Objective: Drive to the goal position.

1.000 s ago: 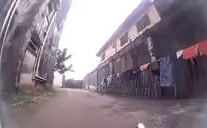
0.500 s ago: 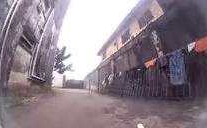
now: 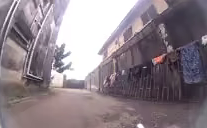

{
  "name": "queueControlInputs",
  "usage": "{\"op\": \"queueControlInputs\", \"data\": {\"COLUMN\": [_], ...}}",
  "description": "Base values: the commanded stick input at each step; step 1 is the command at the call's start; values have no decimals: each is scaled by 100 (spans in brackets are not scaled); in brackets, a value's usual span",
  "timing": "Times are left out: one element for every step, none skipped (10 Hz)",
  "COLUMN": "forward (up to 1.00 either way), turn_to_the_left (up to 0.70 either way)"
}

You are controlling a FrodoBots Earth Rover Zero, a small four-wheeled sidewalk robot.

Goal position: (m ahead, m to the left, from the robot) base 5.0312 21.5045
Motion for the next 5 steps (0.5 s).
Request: {"op": "queueControlInputs", "data": {"forward": [100, 100, 100, 100, 100], "turn_to_the_left": [0, 0, 0, 0, 0]}}
